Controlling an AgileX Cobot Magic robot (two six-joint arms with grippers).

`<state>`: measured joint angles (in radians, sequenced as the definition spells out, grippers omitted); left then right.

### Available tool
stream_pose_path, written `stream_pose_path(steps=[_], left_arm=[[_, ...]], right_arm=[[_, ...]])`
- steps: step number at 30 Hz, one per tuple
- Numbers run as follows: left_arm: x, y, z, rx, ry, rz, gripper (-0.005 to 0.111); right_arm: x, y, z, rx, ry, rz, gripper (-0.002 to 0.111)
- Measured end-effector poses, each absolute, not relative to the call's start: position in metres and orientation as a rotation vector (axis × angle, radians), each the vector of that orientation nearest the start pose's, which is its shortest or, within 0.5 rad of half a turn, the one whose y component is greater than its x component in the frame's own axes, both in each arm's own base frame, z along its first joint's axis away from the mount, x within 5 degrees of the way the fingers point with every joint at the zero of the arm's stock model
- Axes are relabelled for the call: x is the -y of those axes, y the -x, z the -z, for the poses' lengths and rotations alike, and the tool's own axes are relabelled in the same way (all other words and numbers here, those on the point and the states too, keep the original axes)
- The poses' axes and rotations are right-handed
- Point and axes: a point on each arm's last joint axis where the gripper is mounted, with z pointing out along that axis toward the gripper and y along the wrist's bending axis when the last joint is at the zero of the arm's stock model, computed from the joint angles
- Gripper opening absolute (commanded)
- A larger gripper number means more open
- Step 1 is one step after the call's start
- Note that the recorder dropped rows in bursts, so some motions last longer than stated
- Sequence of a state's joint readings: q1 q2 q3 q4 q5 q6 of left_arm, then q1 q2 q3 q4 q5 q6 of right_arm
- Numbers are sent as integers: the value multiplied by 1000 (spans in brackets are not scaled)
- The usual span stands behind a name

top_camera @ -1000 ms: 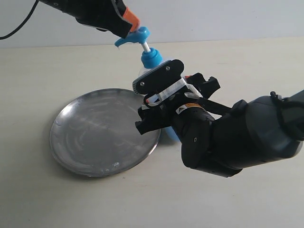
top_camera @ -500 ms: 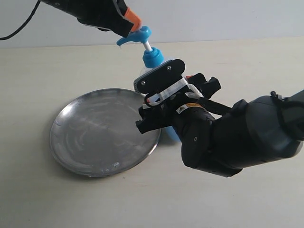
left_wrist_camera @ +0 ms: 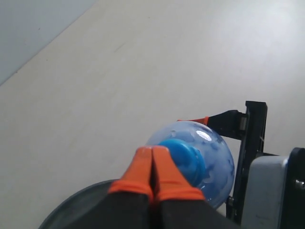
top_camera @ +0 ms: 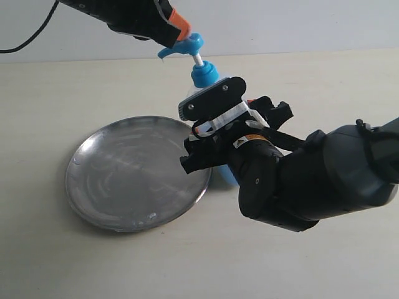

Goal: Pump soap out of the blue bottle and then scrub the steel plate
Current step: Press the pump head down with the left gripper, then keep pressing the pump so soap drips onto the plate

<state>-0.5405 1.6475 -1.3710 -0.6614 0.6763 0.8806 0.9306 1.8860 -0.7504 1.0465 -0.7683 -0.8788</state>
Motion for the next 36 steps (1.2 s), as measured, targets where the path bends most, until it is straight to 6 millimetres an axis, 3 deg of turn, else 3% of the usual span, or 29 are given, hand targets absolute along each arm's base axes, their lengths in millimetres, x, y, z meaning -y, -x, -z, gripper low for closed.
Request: stream_pose_path(steps=[26,36], left_arm=[[224,-300,-316,-2016,-1173,597,0],[235,-299,-309,-2018,-1193,630,0]], right_arm=[[-230,-240,-132,-1961,562,116,0],[-229,-241,-132,-1968,542,121,0]])
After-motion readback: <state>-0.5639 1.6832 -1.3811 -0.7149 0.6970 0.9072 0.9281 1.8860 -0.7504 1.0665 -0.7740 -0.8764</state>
